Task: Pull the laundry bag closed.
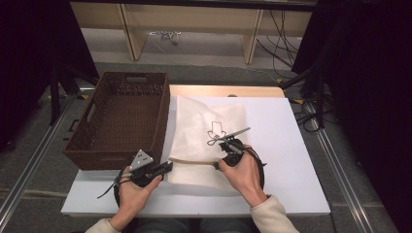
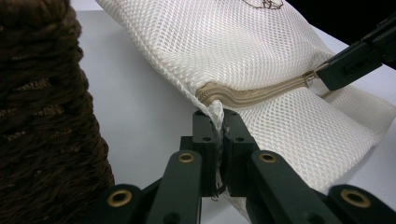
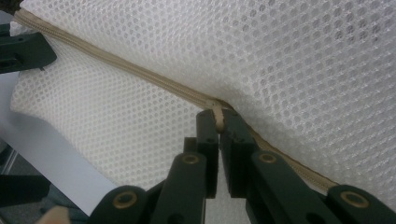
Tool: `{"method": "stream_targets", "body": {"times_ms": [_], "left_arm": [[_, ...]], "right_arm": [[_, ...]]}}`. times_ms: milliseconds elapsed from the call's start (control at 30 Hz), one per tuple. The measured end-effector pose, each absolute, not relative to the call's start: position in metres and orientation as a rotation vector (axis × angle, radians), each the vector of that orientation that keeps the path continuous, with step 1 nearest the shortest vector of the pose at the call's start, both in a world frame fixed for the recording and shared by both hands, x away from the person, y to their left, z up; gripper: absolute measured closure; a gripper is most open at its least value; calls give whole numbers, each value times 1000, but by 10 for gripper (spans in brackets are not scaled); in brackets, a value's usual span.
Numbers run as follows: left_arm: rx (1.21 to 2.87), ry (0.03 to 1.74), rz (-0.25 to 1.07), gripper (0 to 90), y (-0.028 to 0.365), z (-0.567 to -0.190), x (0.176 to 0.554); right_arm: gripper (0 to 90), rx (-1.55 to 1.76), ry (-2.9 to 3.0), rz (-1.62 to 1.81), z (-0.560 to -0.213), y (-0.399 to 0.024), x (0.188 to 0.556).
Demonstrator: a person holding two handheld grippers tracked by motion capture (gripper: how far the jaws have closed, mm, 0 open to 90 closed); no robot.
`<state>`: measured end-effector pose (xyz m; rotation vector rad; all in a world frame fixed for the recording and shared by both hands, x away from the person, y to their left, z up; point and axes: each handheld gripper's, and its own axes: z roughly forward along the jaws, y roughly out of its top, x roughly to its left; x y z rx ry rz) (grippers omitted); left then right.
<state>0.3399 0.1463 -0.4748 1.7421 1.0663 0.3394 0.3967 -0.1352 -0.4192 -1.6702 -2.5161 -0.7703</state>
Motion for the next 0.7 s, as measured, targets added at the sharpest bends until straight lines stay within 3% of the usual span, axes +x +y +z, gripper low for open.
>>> {"method": "stream_targets", "body": {"times_ms": [700], "left_arm": [[1733,1067,333,856,146,-475,340]], "right_arm": [[877,-1649,-2528,-781,-420,-141,398]]}}
